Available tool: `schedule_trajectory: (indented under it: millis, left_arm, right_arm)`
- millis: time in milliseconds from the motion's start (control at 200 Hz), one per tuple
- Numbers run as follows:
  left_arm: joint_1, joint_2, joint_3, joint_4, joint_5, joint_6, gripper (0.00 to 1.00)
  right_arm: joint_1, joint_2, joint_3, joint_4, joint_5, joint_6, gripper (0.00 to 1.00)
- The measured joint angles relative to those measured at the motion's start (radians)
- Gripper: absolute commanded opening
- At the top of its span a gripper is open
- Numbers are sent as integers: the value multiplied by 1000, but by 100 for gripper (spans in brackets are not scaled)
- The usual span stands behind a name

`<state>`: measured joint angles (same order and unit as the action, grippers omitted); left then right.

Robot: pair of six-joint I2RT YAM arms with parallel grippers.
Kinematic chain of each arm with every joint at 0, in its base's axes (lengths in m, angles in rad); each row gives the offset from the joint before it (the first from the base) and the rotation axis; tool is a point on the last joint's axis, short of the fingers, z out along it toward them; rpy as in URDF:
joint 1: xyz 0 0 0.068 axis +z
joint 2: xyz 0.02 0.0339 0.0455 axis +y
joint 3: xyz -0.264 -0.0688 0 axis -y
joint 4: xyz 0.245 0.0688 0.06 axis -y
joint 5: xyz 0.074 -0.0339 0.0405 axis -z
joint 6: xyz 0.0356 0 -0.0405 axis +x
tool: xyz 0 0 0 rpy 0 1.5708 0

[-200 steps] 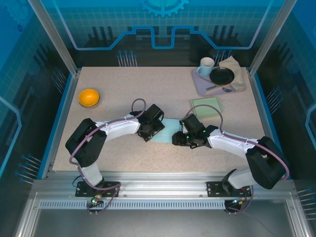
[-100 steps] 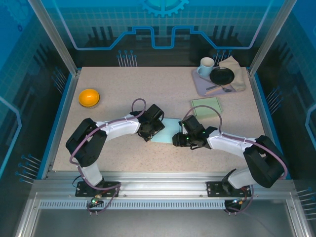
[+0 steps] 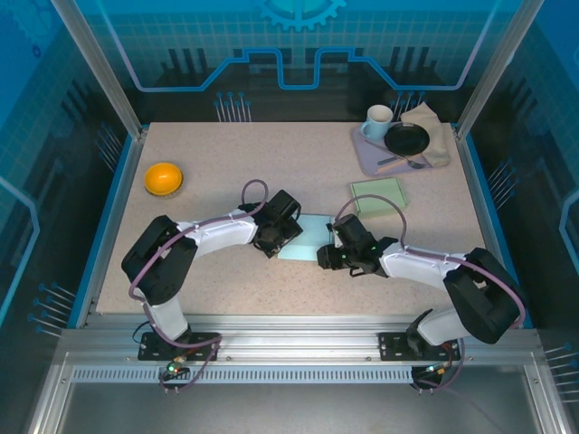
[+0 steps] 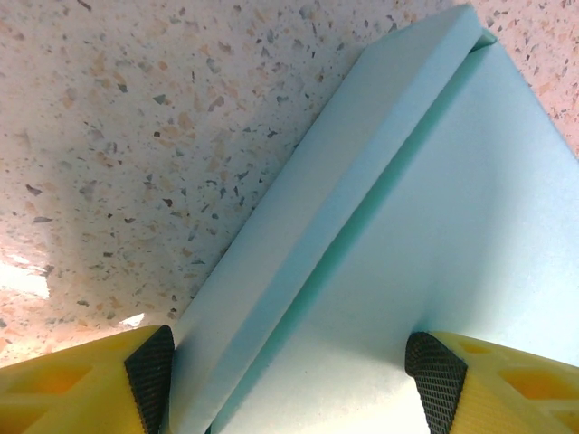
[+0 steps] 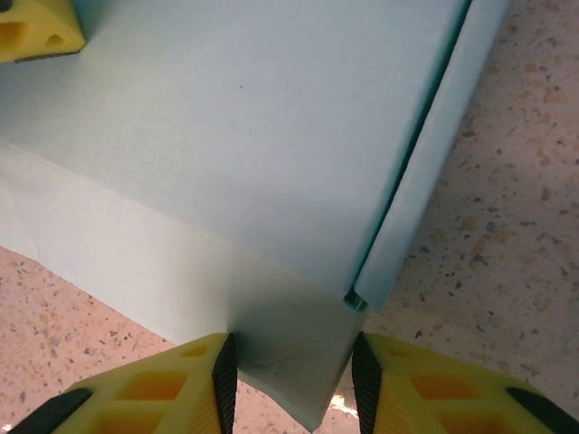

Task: Fold the paper box

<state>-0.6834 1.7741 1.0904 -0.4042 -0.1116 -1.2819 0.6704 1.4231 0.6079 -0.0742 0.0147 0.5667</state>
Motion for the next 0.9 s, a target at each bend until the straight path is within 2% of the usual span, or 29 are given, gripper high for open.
schedule_trajectory:
  millis: [375, 710, 900]
  left_arm:
    - [0, 8, 0, 21, 0, 1, 73]
    - [0, 12, -15, 71, 0, 1, 73]
    - [0, 12, -19, 80, 1, 0, 73]
  right_arm:
    - [33, -6, -166, 303, 118, -99, 40]
    - [45, 7, -238, 472, 215, -135, 43]
    - [45, 51, -240, 523, 233, -139, 49]
